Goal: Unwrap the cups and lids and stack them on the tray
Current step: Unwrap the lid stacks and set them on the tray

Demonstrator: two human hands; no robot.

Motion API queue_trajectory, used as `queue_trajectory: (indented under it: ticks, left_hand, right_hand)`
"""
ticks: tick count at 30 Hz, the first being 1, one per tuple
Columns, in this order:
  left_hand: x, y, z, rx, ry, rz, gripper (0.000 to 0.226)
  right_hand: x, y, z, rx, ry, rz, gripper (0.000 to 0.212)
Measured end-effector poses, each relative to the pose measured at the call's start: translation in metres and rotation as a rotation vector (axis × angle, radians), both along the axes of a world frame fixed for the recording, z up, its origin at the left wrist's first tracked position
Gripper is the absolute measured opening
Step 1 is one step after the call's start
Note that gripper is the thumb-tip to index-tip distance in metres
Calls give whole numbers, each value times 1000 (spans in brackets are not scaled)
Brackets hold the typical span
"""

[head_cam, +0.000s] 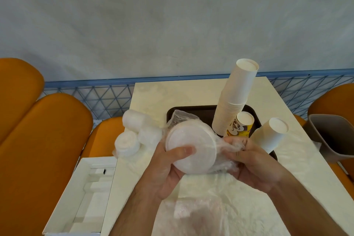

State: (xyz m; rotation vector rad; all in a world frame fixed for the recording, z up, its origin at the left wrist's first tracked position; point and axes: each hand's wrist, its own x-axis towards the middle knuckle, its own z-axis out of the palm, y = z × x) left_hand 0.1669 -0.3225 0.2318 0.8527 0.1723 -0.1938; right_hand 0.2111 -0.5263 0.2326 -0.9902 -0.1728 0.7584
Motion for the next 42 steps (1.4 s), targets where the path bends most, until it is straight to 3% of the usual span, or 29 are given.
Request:
queue_trajectory:
  ticks: [3,6,9,11,14,18,23,26,28,30,32,38,42]
  left_hand:
    - [0,0,0,-27,9,105,57]
    - [2,1,0,-16,73,257,73]
    - [0,0,0,16,114,342,67]
    - [-1,-2,1,90,94,365,66]
    - [-1,-8,4,218,18,365,70]
    - [-2,-13,7,270,-26,336,51]
    - [-6,-8,7,84,36,282,50]
    - [-8,-9,10,-60,70,262,47]
    - [-8,-9,12,-136,105,259,51]
    - [-7,-7,13,-189,144,252,53]
    - [-6,-5,13,-216,181,257,53]
    - [-4,-4,9,-187,248,298,51]
    - [-3,-2,7,-217,244,236,43]
  right_hand:
    - [-3,-1,-10,-40,4,4,33]
    - [-9,4,-20,-423,-270,-59,4]
    - [-9,2,-12,-927,-609,9,15]
    - [-11,2,0,-1060,-704,64,39]
    - [-16,14,11,-961,-623,-80,64]
    - [-20,32,11,-802,-583,-280,48]
    - [-21,35,7,-478,-496,-461,30]
    - [-23,38,-2,-176,-330,-463,43]
    - [-27,39,-6,-127,-307,-420,45]
    - [-31,38,-9,-188,-373,-373,35]
    - [-35,36,-11,-274,-459,-317,12]
    - [-32,19,-12,-584,-678,-125,17]
    - [-24,7,-20,-924,-1015,-25,27]
